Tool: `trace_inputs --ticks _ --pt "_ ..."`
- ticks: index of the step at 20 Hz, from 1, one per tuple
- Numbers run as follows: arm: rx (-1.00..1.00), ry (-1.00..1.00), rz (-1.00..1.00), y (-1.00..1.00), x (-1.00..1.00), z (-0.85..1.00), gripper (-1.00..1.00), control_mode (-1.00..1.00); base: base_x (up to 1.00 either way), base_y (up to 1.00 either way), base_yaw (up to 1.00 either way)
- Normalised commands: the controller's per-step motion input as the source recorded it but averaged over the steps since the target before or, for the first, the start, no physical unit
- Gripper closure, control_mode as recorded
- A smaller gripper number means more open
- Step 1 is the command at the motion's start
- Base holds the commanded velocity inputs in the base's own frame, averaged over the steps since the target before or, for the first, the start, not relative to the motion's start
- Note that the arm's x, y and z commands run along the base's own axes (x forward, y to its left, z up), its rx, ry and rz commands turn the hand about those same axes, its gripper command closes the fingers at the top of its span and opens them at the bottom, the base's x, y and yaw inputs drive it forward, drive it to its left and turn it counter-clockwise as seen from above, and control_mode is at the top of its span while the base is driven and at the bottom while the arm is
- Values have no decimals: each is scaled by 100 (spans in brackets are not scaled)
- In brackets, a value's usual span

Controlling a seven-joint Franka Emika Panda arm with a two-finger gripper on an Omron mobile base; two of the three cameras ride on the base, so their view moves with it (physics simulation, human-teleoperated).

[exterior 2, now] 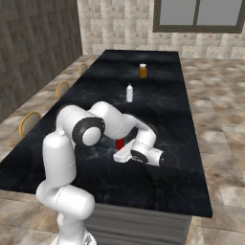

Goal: Move the ketchup and shaker from the cabinet to the dining counter.

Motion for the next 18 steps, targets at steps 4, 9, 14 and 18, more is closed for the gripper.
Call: trace_inputs --ticks 4,9,14,18 --pt "0 0 0 0 0 -12 -100 -100 0 0 0" --pt "0 0 0 0 0 -2 -100 -100 0 0 0" --pt "0 0 0 0 0 0 -100 -100 0 0 0" --pt "0 0 0 0 0 0 -100 -100 0 0 0"
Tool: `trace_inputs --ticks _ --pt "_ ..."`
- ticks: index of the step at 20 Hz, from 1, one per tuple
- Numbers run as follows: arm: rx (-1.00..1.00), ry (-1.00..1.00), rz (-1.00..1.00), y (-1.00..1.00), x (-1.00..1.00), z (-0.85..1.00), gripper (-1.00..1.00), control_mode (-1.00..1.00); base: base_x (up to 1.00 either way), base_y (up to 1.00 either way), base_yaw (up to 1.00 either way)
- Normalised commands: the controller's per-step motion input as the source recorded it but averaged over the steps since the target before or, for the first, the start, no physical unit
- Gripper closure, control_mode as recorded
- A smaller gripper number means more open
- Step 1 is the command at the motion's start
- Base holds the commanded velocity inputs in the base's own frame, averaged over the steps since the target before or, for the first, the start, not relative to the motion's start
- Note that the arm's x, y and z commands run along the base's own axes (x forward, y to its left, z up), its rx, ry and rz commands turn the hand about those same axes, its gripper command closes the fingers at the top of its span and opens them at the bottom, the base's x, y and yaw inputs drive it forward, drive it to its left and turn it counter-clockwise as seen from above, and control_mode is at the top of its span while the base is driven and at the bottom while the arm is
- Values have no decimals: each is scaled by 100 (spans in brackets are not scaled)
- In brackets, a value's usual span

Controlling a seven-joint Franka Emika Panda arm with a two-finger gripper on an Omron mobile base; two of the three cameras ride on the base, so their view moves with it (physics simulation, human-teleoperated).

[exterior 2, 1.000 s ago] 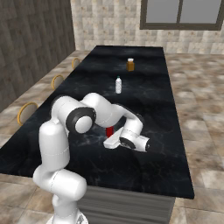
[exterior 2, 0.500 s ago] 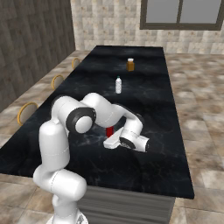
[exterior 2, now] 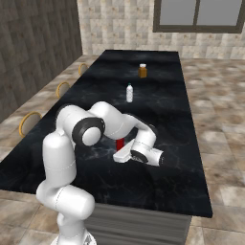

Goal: Move the ketchup and shaker from the cabinet to the dining counter.

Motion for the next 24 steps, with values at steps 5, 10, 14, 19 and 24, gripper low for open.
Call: trace_inputs --ticks 5,10,14,19,24 --pt "0 0 0 0 0 6 -100 -100 0 0 0" --pt "0 -1 0 -6 0 33 -100 -100 0 0 0" --pt "0 0 0 -2 0 41 -100 -100 0 0 0" --pt "0 0 0 -1 -7 49 -100 -100 0 0 0" --pt "0 0 0 -1 -23 65 -100 -100 0 0 0"
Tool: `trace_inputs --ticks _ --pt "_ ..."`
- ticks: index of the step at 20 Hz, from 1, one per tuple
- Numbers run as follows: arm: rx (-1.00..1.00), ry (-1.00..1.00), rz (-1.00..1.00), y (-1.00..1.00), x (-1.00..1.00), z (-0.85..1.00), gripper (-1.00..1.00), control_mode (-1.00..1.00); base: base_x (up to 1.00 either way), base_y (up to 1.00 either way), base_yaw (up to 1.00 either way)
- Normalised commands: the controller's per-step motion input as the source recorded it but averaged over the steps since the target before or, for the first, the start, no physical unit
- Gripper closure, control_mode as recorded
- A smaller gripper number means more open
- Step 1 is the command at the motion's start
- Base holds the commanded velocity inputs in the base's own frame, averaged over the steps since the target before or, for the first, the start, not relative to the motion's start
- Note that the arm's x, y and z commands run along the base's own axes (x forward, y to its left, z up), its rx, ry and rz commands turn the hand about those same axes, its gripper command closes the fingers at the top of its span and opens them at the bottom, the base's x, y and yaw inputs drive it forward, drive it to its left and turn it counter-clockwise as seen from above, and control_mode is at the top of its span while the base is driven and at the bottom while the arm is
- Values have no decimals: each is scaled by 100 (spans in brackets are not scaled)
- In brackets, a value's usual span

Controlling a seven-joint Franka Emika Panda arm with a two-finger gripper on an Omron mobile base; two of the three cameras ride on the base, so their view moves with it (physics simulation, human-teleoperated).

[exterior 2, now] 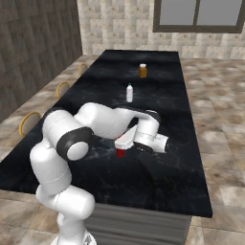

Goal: Move the ketchup and shaker from the cabinet to the dining counter.

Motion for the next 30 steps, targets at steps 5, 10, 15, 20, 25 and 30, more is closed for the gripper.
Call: trace_inputs --ticks 5,10,15,20,25,30 --pt "0 0 0 -1 -32 69 -100 -100 0 0 0" --pt "0 0 0 0 -32 79 -100 -100 0 0 0" --pt "0 4 -5 0 -33 85 -100 -100 0 0 0" --pt "-5 17 -17 8 -38 67 -100 -100 0 0 0" --pt "-12 31 -27 35 -26 54 -100 -100 0 0 0" --pt "-16 33 -29 50 -25 48 -100 -100 0 0 0"
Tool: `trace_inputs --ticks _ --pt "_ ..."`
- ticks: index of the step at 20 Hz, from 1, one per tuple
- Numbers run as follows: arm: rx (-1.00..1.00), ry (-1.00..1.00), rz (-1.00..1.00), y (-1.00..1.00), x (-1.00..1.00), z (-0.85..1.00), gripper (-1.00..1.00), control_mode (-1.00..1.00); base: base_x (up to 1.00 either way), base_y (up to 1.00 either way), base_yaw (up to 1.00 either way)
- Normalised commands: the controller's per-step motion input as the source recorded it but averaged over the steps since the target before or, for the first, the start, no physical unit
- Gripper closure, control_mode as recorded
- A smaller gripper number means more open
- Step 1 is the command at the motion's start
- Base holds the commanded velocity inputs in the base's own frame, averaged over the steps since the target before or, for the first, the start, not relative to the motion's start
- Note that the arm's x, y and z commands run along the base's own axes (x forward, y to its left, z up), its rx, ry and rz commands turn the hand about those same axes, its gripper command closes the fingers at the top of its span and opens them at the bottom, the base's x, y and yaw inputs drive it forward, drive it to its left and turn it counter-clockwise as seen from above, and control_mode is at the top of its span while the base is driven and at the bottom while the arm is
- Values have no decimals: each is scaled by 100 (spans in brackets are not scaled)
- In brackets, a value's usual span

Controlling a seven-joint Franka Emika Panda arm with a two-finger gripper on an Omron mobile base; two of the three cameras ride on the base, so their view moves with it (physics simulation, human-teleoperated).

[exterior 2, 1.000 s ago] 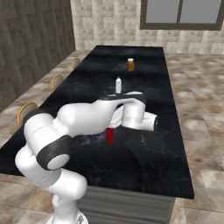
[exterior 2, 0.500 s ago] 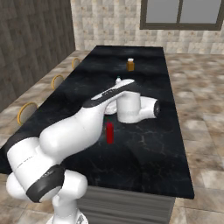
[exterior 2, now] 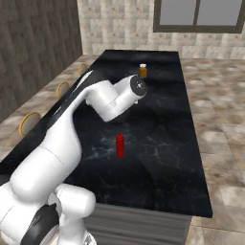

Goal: Move the ketchup and shaker from the cabinet to the dining counter.

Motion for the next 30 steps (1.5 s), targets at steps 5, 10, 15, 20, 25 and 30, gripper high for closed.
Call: trace_inputs --ticks 5,10,15,20,25,30 --pt "-15 28 -29 42 -31 36 -100 -100 0 0 0" --pt "-13 10 -22 36 -14 16 -100 -100 0 0 0" --pt "-13 0 -12 39 -12 5 -100 -100 0 0 0" --pt "-14 0 -3 39 -22 0 -100 -100 0 0 0" --pt "-9 -1 0 20 -35 1 -100 -100 0 0 0" --pt "-1 -4 -1 10 -36 4 -100 -100 0 0 0"
